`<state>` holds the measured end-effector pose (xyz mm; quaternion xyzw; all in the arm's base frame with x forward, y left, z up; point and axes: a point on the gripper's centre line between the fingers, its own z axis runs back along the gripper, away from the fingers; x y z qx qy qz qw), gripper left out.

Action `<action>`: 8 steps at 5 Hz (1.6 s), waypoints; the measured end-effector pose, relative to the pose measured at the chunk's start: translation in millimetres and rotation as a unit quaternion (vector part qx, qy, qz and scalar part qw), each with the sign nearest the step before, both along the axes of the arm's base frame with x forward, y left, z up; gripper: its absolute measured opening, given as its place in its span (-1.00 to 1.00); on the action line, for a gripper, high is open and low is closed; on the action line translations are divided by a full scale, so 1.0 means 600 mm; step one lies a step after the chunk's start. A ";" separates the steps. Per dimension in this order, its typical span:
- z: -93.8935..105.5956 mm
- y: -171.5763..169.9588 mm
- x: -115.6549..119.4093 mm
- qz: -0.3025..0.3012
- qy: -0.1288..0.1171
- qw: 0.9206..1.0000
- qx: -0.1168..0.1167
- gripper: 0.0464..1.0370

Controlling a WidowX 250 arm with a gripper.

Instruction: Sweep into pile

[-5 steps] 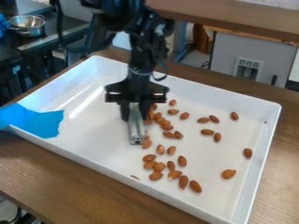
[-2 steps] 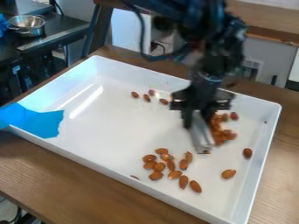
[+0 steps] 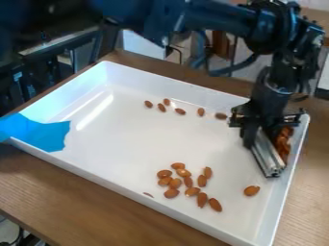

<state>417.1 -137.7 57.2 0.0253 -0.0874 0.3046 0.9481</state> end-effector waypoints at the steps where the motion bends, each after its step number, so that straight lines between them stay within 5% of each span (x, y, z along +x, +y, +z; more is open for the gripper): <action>1: 0.002 0.010 -0.012 0.008 0.013 1.000 -0.018 -0.33; 3: 0.121 0.157 -0.074 0.086 -0.004 0.994 -0.062 -0.33; 4: 0.133 0.204 -0.120 0.127 0.020 0.991 -0.042 -0.33; 5: 0.113 0.232 -0.152 0.211 0.054 0.976 0.002 -0.33; 6: 0.074 0.261 -0.173 0.293 0.121 0.948 0.016 -0.33; 7: 0.051 0.271 -0.201 0.340 0.160 0.926 0.038 -0.33; 8: 0.030 0.273 -0.226 0.360 0.187 0.912 0.057 -0.33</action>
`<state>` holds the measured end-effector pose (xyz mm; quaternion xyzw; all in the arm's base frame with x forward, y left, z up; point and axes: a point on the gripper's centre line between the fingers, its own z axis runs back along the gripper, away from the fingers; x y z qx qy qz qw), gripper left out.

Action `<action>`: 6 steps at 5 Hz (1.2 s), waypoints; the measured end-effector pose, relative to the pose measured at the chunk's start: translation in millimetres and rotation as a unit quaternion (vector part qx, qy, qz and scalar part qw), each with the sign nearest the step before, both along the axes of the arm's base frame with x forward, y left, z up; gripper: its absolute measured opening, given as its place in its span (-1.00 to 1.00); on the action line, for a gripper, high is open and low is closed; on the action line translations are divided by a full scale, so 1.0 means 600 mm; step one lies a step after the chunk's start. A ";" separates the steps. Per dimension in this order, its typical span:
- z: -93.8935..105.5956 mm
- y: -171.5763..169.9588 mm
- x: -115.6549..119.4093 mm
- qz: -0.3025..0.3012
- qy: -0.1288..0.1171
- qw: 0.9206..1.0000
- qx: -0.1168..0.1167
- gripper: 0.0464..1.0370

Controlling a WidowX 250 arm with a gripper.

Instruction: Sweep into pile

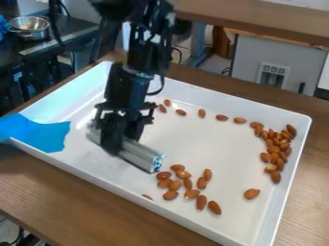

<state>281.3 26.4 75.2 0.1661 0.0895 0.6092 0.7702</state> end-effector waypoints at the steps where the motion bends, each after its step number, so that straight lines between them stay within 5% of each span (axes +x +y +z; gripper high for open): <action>1: -0.027 0.001 -0.028 -0.008 0.021 1.000 0.015 -0.33; 3: -0.039 -0.025 -0.042 -0.023 0.007 0.999 0.035 -0.33; 6: -0.045 -0.082 -0.002 -0.040 -0.033 0.997 0.063 -0.33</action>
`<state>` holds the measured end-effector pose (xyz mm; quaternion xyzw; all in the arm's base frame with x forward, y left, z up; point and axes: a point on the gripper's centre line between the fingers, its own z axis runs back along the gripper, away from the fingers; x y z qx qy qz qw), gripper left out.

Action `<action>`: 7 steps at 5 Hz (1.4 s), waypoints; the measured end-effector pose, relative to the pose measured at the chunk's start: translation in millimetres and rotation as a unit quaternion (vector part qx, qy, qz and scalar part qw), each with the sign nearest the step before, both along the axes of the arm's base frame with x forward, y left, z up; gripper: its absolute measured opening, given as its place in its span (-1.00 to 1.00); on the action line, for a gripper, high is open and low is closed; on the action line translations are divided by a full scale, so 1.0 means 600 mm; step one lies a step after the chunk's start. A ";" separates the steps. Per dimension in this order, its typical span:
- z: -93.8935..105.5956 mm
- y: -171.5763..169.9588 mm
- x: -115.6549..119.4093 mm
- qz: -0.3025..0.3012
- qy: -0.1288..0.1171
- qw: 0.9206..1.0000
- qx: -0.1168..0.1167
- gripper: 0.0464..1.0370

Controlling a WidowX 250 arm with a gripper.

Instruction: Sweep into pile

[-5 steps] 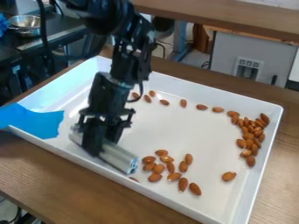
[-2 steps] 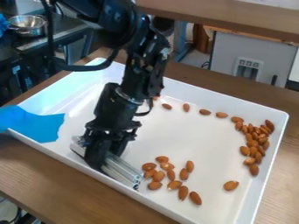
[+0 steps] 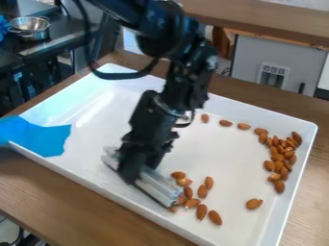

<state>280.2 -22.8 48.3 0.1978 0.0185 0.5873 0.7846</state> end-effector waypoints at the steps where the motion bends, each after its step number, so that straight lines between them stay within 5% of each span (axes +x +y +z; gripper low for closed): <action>1: 0.000 -0.038 0.025 -0.002 -0.024 1.000 0.002 -0.33; 5: 0.003 -0.119 0.162 0.088 -0.044 0.995 -0.013 -0.33; 7: 0.018 -0.134 0.177 0.099 -0.045 0.993 -0.036 -0.33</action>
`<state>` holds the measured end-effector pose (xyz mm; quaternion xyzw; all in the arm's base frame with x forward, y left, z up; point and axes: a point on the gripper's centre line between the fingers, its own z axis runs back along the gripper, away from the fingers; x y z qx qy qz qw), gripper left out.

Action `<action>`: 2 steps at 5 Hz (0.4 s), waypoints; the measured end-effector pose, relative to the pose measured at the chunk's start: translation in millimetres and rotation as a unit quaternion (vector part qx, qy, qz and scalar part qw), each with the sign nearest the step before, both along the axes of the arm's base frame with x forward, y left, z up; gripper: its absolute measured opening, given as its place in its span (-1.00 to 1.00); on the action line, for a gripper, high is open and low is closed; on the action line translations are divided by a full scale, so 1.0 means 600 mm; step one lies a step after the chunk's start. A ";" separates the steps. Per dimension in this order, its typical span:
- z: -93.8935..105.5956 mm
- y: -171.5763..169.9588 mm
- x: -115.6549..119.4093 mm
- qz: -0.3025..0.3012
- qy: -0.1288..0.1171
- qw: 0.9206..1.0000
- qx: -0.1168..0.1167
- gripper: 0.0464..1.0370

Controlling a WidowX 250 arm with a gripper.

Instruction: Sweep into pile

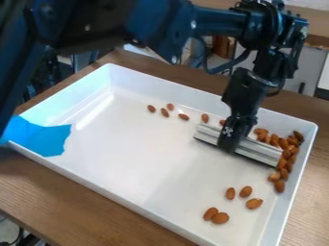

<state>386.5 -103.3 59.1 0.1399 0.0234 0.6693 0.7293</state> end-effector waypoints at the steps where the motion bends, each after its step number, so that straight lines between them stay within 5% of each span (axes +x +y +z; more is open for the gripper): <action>1: 0.061 0.021 -0.032 0.002 -0.004 0.999 -0.039 -0.33; 2: 0.110 0.052 -0.068 -0.010 -0.021 0.998 -0.066 -0.33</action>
